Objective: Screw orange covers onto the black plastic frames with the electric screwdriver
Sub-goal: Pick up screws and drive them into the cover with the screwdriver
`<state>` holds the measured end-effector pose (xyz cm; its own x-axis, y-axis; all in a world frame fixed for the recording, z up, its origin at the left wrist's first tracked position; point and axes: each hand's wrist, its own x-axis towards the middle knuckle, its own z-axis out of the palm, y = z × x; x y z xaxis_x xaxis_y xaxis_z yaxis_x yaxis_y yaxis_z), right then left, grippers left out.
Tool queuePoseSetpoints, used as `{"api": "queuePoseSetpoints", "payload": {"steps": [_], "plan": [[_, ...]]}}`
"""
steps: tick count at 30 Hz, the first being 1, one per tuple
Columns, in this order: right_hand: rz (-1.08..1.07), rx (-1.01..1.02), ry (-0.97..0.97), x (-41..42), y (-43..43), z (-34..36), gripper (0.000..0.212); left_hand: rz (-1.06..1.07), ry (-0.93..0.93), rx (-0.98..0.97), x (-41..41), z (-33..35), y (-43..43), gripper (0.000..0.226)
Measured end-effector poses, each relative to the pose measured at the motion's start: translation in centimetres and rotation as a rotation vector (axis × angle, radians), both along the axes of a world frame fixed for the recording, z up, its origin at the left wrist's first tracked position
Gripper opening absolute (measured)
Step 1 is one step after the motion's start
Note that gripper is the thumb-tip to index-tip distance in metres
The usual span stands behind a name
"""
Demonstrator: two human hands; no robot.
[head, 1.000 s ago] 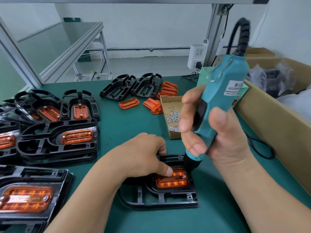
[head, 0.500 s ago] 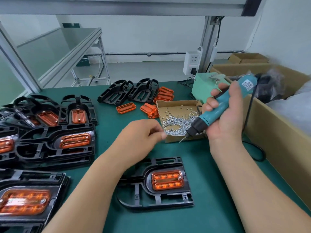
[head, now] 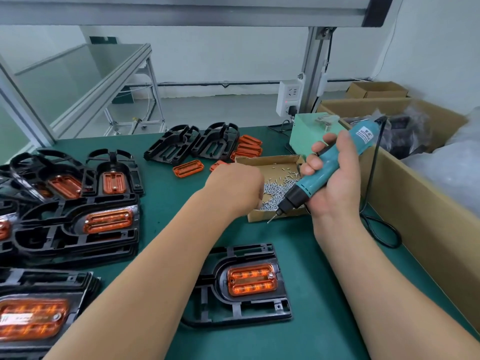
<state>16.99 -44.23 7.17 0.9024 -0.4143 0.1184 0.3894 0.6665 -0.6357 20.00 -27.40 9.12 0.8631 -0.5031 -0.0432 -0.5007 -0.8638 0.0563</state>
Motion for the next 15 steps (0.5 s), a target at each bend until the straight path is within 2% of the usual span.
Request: {"api": "queuePoseSetpoints", "payload": {"steps": [2,5,9,13,15], "plan": [[0.003,-0.002,0.001,0.0,0.1,0.0,0.021,-0.005,0.018,0.040,0.2,0.1,-0.5,0.021],[-0.006,0.000,0.001,0.0,0.0,0.1,0.020,-0.017,0.042,0.011,0.6,-0.2,-0.6,0.015],[-0.008,0.009,-0.010,0.0,-0.2,0.1,0.019,0.005,0.049,-0.132,0.6,-1.3,0.2,0.015],[-0.003,-0.001,-0.012,0.0,0.0,0.0,0.019,0.032,0.056,-0.229,0.7,-2.0,0.6,0.028],[0.001,-0.005,-0.018,0.0,0.0,0.0,0.019,0.054,0.085,-0.319,0.7,-2.2,0.8,0.024]]}}
